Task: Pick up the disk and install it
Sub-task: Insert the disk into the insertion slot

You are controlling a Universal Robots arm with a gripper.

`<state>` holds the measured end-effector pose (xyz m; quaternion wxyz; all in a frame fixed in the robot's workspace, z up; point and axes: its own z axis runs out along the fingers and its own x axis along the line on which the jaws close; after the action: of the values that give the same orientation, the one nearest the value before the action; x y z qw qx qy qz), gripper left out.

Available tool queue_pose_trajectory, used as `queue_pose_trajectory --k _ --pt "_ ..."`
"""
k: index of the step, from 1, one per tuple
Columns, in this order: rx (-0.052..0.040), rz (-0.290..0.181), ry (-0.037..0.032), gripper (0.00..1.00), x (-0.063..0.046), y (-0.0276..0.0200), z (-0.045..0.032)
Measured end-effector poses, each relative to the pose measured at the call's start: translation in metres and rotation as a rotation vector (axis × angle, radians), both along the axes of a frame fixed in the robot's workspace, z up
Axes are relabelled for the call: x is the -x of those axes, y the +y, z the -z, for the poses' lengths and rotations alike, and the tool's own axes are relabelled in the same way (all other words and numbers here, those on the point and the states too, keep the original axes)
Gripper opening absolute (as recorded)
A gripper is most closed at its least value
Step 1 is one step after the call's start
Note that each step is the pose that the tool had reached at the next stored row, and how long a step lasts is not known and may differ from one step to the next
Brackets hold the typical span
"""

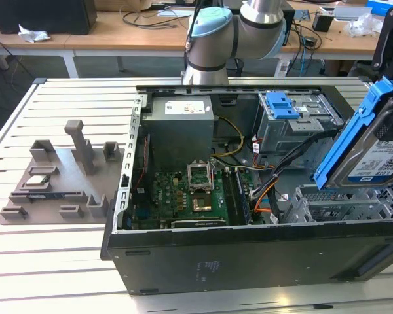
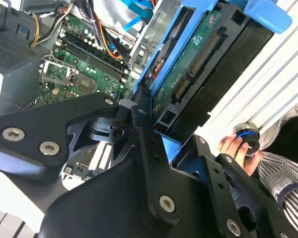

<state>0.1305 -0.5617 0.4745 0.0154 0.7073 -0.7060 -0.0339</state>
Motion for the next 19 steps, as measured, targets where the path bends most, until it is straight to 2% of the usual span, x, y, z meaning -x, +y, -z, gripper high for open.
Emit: queue_pose_trajectory --k 1,6,10,13,14,19 --pt "-0.0033 0.0 0.0 0.37 0.0 0.0 0.0004" --pt "-0.006 0.0 0.0 0.37 0.001 0.0016 0.0025" --pt "-0.0061 0.0 0.0 0.37 0.001 0.004 0.0096" --pt "-0.0059 0.002 0.0001 0.37 0.001 0.009 0.0139" --pt "-0.0059 0.009 0.0004 0.37 0.001 0.0115 0.0179" --pt "-0.0059 0.017 0.0018 0.37 -0.001 0.0127 0.0274"
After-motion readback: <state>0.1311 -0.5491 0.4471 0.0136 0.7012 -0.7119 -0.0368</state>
